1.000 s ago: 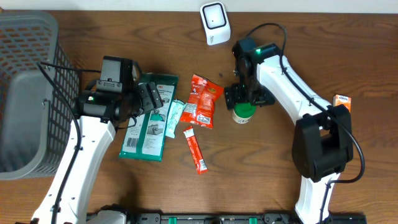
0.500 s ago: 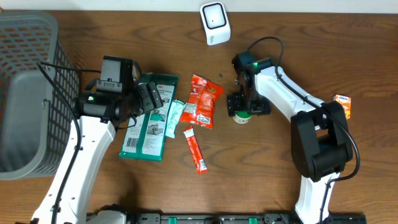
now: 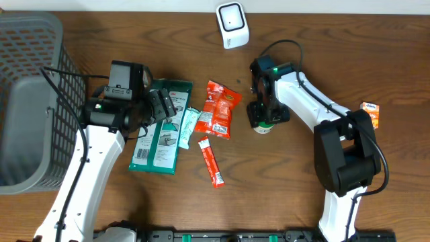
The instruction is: Scan the item barcode
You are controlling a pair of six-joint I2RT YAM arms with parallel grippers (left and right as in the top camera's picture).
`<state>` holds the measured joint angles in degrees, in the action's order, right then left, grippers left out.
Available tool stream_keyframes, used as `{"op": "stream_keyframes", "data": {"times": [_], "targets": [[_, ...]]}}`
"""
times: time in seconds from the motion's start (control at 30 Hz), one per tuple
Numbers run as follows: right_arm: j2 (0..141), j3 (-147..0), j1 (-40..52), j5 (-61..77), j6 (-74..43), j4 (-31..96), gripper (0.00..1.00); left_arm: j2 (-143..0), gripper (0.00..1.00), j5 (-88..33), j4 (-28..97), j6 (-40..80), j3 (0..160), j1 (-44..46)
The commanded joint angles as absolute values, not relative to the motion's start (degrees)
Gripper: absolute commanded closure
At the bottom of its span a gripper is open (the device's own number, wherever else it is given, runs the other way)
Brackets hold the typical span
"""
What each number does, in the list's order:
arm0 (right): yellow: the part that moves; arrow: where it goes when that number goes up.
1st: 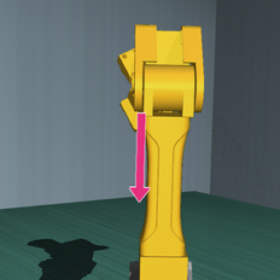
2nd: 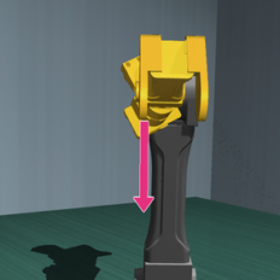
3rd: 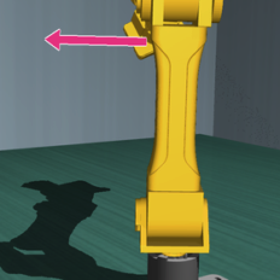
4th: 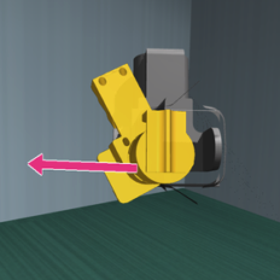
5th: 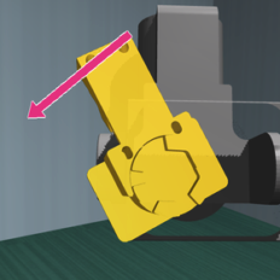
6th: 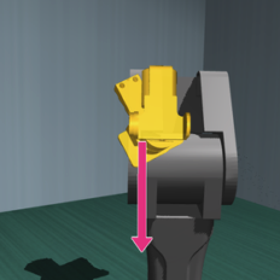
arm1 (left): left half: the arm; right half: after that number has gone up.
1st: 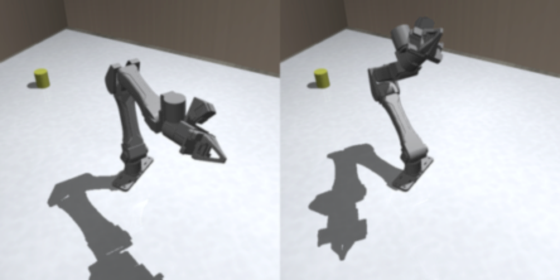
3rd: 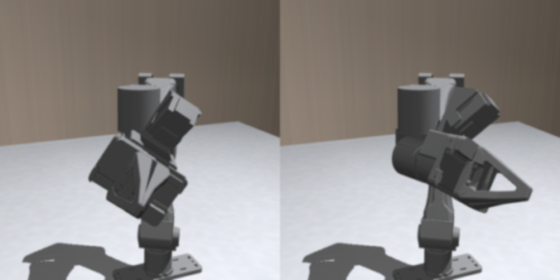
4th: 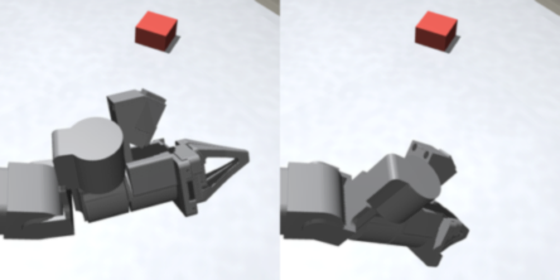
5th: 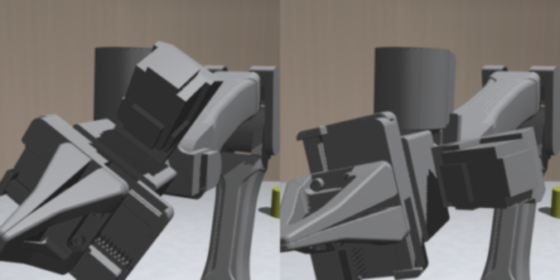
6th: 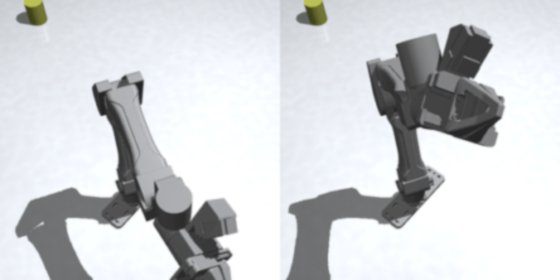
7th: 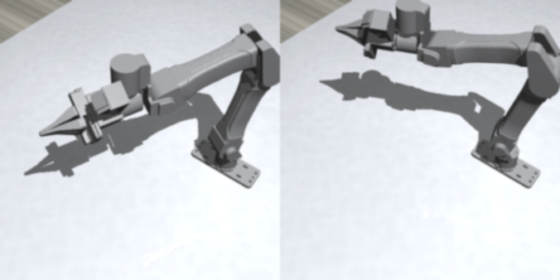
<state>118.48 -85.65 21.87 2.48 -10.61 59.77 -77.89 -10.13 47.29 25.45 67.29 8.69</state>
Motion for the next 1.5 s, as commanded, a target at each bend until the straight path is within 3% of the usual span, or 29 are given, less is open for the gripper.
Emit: {"op": "stream_keyframes", "data": {"times": [0.0,0.17,0.37,0.5,0.73,1.47], "targets": [[118.7,-85.4,22.2,-1.8,-1.6,59.5,0.32,-77.6,0.13,-9.6,47.3,25.1,68.2,8.5],[118.7,-85.6,22.2,-8.5,-1.1,58.7,0.21,-77.6,0.13,-9.6,47.3,25.1,68.2,8.5],[118.7,-89.9,22.2,-3.1,-1.3,63.2,0.02,-77.6,0.13,-9.6,47.3,25.1,68.2,8.5],[118.7,-92.4,22.1,2.0,-6.2,66.1,0.04,-77.6,0.13,-9.6,47.3,25.1,68.2,8.5],[118.7,-92.6,21.4,-2.4,-19.8,66.5,0.12,-77.6,0.13,-9.6,47.3,25.1,68.2,8.5],[118.7,-86.8,22.2,-1.0,-17.3,60.1,0.11,-77.6,0.13,-9.6,47.3,25.1,68.2,8.5]]}}
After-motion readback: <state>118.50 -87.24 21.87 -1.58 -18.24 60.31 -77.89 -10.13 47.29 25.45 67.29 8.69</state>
